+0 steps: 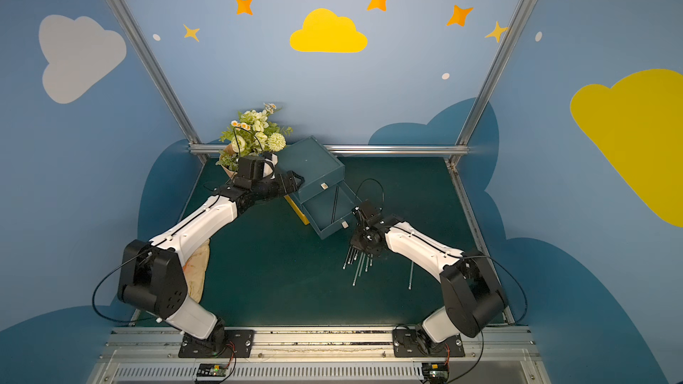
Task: Please place the pencils in the drawer according to their color
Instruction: Place the pencil in the drawer.
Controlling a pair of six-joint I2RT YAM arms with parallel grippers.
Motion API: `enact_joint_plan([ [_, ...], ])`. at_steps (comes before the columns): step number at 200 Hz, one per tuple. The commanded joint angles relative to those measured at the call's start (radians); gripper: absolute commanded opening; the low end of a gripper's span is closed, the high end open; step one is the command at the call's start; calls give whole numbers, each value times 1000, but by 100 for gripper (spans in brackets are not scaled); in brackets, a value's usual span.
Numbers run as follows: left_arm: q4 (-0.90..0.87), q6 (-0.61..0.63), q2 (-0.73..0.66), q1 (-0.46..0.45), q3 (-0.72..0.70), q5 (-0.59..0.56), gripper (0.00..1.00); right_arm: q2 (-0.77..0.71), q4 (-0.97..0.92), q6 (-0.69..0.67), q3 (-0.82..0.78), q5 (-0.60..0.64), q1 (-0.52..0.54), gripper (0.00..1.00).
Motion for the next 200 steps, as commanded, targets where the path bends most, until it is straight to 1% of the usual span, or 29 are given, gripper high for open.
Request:
enact_joint_plan([
  [1, -74, 16, 14, -3, -7, -10, 100, -63, -64, 5, 5, -4, -15, 0],
  [24, -71, 15, 14, -5, -8, -12, 100, -125, -106, 16, 36, 14, -30, 0],
  [46, -68, 12, 18, -5, -7, -13, 100, -182, -105, 41, 70, 52, -35, 0],
  [81, -66, 12, 21, -8, -5, -15, 100, -225, 17, -35, 111, 73, -41, 0],
  [100, -66, 11, 25, -10, -3, -16, 100, -171, 26, -45, 185, 56, -44, 0],
  [142, -71, 12, 28, -16, 1, -24, 100, 5, 81, -19, 328, -6, -43, 0],
  [175, -73, 12, 30, -18, 4, -28, 100, 139, 84, -19, 436, -55, -38, 0],
  [200, -75, 14, 28, -17, 4, -30, 100, 219, 82, -20, 489, -89, -30, 0],
])
